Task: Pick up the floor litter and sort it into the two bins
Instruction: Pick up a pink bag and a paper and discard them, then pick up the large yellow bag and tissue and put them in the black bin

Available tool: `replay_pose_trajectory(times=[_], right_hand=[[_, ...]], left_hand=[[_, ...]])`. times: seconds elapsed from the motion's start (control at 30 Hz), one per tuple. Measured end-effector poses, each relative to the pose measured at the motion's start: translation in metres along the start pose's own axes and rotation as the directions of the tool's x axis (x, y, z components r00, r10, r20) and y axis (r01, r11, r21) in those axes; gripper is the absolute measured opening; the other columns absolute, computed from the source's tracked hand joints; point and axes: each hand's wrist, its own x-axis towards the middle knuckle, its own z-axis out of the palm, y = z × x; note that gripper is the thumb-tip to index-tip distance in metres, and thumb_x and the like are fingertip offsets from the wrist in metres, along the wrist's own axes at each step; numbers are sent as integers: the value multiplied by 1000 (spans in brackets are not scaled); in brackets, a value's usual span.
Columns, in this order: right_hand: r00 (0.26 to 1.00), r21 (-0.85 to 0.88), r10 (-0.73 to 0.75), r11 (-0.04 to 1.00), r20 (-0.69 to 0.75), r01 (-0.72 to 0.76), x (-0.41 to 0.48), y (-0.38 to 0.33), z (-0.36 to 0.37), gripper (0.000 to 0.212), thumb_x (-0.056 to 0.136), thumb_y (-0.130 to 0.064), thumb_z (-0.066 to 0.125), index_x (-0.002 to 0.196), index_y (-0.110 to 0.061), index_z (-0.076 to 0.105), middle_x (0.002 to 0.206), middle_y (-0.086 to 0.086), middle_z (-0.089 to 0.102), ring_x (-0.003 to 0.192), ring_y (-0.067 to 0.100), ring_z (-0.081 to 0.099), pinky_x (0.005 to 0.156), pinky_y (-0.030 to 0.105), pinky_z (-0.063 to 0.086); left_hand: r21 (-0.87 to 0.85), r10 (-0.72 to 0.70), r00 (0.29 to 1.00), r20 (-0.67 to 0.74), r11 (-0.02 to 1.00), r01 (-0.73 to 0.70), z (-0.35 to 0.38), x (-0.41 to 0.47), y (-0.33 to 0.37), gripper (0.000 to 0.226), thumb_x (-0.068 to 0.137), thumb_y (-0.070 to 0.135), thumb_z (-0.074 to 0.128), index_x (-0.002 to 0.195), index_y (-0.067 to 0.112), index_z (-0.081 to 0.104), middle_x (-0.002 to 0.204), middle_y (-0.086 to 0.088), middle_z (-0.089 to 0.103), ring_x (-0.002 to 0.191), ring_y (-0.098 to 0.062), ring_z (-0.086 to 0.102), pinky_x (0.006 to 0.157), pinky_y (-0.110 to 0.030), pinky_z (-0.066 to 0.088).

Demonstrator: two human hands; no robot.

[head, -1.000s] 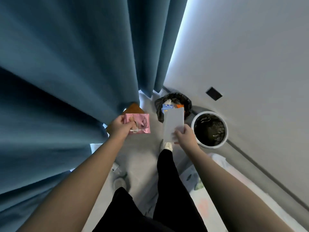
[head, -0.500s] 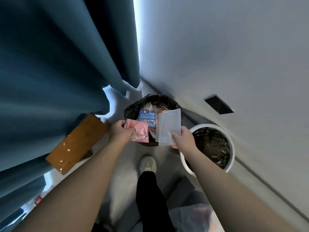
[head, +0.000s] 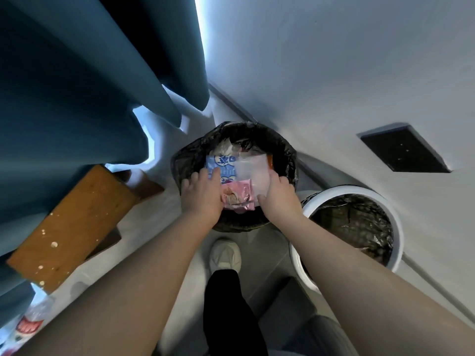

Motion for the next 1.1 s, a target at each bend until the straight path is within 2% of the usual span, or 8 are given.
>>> replay_pose_trajectory(times=[0.17, 0.27, 0.43, 0.53, 0.67, 0.73, 0.9, 1.1], right_hand=[[984, -312, -163, 941, -74, 133, -45, -6, -27, 68, 94, -33, 50, 151, -22, 14, 155, 8, 21, 144, 30, 17, 111, 47, 27], [979, -408, -203, 897, -38, 170, -78, -15, -45, 67, 97, -40, 44, 153, -26, 9, 161, 8, 7, 148, 30, 1, 116, 54, 13], [959, -495, -282, 837, -27, 233, -140, -39, -59, 70, 98, -47, 38, 154, -28, 0, 162, 9, -2, 148, 32, -8, 115, 61, 2], [950, -491, -310, 832, -27, 258, -179, -59, -59, 74, 95, -47, 43, 153, -30, 0, 162, 8, 1, 147, 33, -7, 112, 64, 0], [906, -469, -419, 814, -64, 344, -232, -89, -45, 76, 80, -43, 67, 147, -25, 37, 156, 15, 26, 145, 39, 18, 106, 70, 16], [885, -497, -462, 782, -59, 375, -257, -105, -33, 78, 77, -45, 68, 146, -24, 39, 155, 15, 27, 145, 39, 19, 106, 70, 16], [818, -580, -573, 654, 40, 486, -320, -152, 16, 73, 95, -51, 38, 153, -31, 0, 161, 9, -9, 147, 34, -11, 111, 64, -5], [768, -637, -599, 507, 225, 581, -403, -220, 123, 72, 98, -54, 23, 145, -31, -27, 156, 7, -26, 144, 33, -23, 113, 62, -8]], left_hand=[[178, 59, 998, 26, 982, -62, -36, -49, -12, 82, 85, 44, 61, 149, 24, 13, 156, -9, 16, 144, -29, 11, 113, -54, 8], [245, 81, 996, 22, 966, -84, -64, -81, -19, 82, 89, 49, 52, 151, 23, 5, 159, -10, 6, 146, -32, 1, 112, -62, -1], [237, 54, 998, -11, 970, -50, -98, -147, -41, 77, 92, 52, 44, 152, 22, 6, 159, -12, 1, 146, -33, -3, 109, -65, -5], [193, 1, 1000, -13, 981, 1, -111, -192, -61, 76, 93, 53, 42, 152, 22, 6, 160, -11, -1, 146, -31, -6, 108, -64, -8], [132, -76, 996, -39, 988, 81, -115, -255, -95, 76, 93, 55, 38, 152, 23, 3, 160, -9, -4, 146, -30, -9, 107, -63, -12], [73, -135, 990, -44, 988, 138, -110, -285, -115, 75, 94, 56, 35, 152, 24, 1, 160, -8, -5, 146, -30, -10, 108, -63, -11], [18, -250, 968, -26, 968, 250, -74, -362, -177, 72, 95, 58, 27, 152, 24, -2, 160, -8, -9, 145, -32, -12, 108, -62, -14], [-113, -424, 906, 15, 899, 423, 9, -471, -273, 69, 95, 54, 30, 152, 23, 6, 160, -8, -3, 146, -31, -7, 108, -63, -13]])
